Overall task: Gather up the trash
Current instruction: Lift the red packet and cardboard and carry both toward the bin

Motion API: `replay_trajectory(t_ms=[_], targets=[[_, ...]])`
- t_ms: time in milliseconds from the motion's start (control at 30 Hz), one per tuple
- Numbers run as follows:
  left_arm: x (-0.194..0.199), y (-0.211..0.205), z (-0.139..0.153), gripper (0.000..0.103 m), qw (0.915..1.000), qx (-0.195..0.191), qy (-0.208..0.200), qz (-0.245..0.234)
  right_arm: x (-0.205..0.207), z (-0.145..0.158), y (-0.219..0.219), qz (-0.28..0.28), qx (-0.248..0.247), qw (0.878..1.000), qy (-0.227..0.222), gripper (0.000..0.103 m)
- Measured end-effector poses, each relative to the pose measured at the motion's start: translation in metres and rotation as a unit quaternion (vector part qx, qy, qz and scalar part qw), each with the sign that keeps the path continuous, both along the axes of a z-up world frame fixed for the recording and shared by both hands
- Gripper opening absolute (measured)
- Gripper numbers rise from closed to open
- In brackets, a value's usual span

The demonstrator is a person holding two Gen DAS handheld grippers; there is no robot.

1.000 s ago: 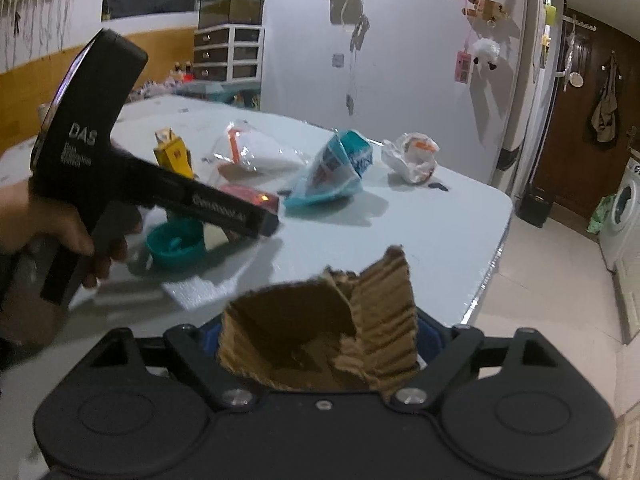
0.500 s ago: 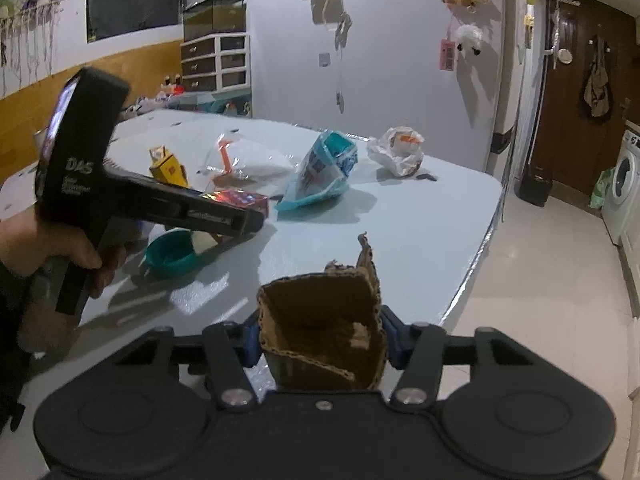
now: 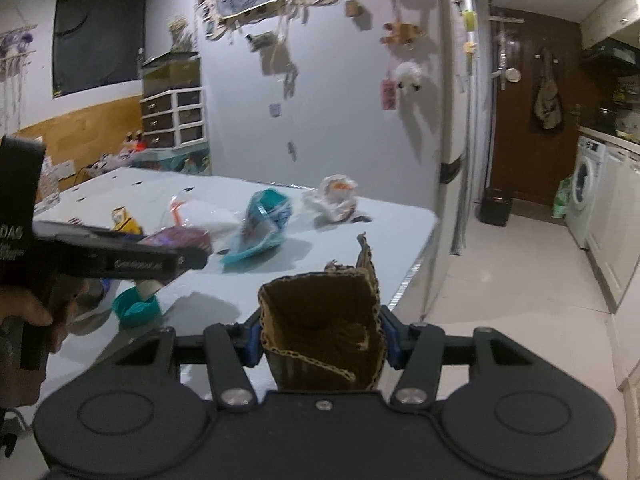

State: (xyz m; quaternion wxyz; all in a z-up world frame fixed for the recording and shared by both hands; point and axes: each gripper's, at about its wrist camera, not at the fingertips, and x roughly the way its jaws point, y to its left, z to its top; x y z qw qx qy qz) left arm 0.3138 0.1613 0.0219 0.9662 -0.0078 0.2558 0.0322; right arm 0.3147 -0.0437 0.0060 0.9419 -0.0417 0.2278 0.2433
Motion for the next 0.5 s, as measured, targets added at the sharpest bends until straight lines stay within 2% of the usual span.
replay_trajectory(t_ms=[500], targets=[[-0.021,-0.076,0.000,0.053,0.9986,-0.013,-0.010,-0.050,-0.015,-0.004,-0.076,-0.074,-0.006,0.997,0.008,0.056]])
